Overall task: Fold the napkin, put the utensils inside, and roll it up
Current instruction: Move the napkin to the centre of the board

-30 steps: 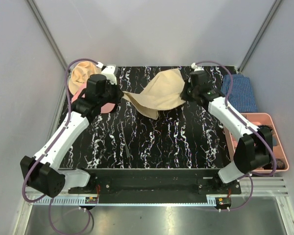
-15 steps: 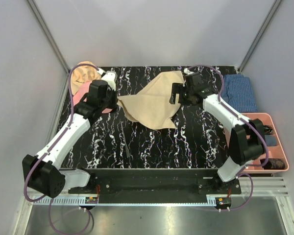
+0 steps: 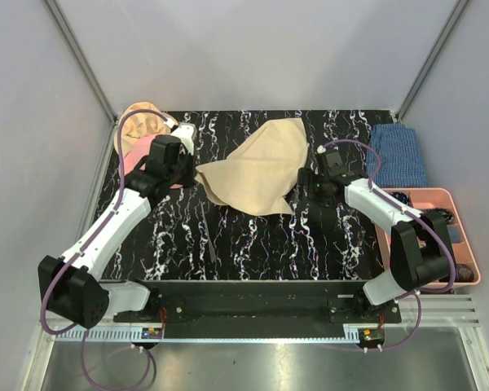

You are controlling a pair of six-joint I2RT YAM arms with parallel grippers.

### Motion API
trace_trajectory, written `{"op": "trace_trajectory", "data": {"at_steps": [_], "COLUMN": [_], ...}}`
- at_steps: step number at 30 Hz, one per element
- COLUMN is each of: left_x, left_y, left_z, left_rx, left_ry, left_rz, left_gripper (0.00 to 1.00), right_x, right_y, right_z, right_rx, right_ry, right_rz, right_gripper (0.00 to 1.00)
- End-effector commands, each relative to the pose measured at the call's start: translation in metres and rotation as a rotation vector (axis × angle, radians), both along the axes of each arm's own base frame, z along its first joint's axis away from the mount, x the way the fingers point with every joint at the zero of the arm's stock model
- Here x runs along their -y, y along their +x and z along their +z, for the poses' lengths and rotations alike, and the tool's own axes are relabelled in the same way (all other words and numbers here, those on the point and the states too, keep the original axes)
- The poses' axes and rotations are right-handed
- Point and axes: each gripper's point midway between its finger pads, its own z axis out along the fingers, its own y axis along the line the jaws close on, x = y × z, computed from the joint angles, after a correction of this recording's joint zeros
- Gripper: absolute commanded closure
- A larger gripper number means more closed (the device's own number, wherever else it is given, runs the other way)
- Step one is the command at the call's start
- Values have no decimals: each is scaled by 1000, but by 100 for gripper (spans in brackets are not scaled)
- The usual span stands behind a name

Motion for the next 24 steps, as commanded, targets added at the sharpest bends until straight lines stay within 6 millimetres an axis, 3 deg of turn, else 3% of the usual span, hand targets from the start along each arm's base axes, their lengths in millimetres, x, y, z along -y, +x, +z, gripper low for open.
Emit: {"op": "trace_trajectory", "data": {"at_steps": [1,7,13,18,24], "left_x": [7,5,3,3,3], "left_y": [6,6,7,6,6], "left_z": [27,25,25,25,27], "left_rx": [59,58,62,59,64], "left_ry": [-47,-36,-28,-27,-29], "left_rz": [-19,-15,-8,-11,-9], "left_gripper": [100,100,100,100,100], "right_x": [-11,-26,-33,-38,-39], "right_y": [1,-8,-6,3,-1], "right_z": [9,-8,-29,-30,-35], "right_rx": [5,-67,-102,-101,-118], "right_ry": [72,153,175,180,178], "right_rz": [-14,-2,9,28,36], "right_gripper": [10,15,20,28,36]}}
